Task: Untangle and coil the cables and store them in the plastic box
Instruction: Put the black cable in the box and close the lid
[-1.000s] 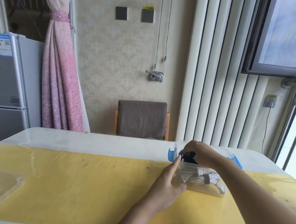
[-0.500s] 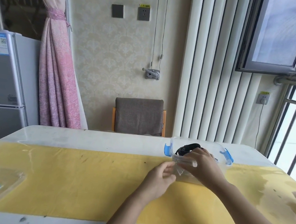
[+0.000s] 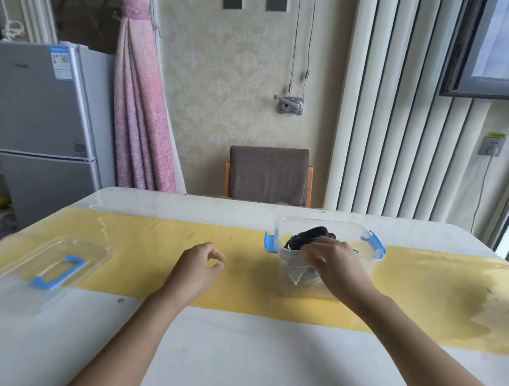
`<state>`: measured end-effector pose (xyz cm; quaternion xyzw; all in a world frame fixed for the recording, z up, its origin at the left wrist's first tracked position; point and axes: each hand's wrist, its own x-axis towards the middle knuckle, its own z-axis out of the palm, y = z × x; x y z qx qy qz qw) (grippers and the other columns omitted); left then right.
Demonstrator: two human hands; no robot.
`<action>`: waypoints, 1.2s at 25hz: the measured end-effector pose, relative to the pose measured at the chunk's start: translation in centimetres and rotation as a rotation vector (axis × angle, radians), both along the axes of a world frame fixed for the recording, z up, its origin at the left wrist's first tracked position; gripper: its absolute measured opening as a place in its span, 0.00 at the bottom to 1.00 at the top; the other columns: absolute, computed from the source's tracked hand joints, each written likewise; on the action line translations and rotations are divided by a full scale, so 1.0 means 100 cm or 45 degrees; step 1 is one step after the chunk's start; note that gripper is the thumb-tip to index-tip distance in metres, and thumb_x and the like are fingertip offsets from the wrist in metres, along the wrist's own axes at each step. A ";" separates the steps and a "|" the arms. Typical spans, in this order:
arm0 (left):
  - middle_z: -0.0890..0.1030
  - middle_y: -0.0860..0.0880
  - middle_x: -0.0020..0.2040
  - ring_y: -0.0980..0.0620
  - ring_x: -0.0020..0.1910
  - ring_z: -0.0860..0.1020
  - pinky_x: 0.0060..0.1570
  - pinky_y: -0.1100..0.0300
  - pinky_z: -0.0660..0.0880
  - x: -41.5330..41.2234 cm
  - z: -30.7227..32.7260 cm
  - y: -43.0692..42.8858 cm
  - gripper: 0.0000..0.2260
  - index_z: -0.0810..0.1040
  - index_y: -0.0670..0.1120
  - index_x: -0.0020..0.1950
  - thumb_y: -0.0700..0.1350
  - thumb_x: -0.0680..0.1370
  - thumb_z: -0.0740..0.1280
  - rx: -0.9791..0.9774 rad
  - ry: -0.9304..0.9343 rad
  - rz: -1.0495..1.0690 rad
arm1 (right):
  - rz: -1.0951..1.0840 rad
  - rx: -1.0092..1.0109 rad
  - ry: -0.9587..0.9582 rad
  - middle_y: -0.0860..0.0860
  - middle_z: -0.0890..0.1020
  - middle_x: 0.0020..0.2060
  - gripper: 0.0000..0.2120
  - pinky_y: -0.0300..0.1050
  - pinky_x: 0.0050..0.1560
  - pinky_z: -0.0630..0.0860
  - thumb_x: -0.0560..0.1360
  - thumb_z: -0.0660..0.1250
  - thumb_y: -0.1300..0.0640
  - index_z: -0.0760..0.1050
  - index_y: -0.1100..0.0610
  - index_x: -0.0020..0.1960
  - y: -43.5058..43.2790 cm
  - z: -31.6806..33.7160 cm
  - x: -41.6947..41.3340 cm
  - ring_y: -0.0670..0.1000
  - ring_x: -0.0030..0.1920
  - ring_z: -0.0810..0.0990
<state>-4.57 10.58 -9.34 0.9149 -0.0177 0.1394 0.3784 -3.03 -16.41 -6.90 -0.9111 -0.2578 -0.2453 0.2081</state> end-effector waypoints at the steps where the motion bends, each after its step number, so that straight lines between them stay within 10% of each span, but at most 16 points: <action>1: 0.79 0.51 0.53 0.53 0.54 0.76 0.48 0.65 0.68 -0.005 -0.002 0.017 0.05 0.77 0.48 0.48 0.39 0.75 0.67 0.074 -0.017 0.081 | 0.035 0.000 -0.008 0.51 0.79 0.38 0.06 0.51 0.40 0.74 0.72 0.65 0.64 0.79 0.57 0.40 0.012 0.000 -0.008 0.54 0.39 0.76; 12: 0.69 0.44 0.67 0.43 0.66 0.68 0.62 0.54 0.68 -0.051 -0.018 0.175 0.23 0.68 0.45 0.68 0.56 0.78 0.61 0.772 0.524 0.755 | 0.086 0.078 -0.152 0.51 0.73 0.30 0.09 0.44 0.33 0.65 0.69 0.65 0.67 0.74 0.57 0.33 0.078 -0.011 -0.052 0.55 0.32 0.71; 19: 0.82 0.46 0.44 0.47 0.44 0.79 0.43 0.59 0.74 -0.063 -0.010 0.168 0.04 0.79 0.42 0.40 0.40 0.74 0.66 0.628 0.295 0.449 | 0.067 0.113 -0.223 0.51 0.78 0.32 0.08 0.42 0.38 0.63 0.70 0.68 0.67 0.81 0.55 0.41 0.080 -0.013 -0.056 0.56 0.34 0.76; 30: 0.73 0.52 0.45 0.48 0.46 0.75 0.45 0.54 0.71 -0.062 0.096 0.042 0.05 0.74 0.43 0.48 0.35 0.75 0.63 0.575 -0.609 0.087 | 0.134 0.358 0.063 0.46 0.77 0.50 0.11 0.41 0.49 0.75 0.75 0.67 0.60 0.79 0.54 0.58 0.058 0.011 -0.062 0.47 0.47 0.78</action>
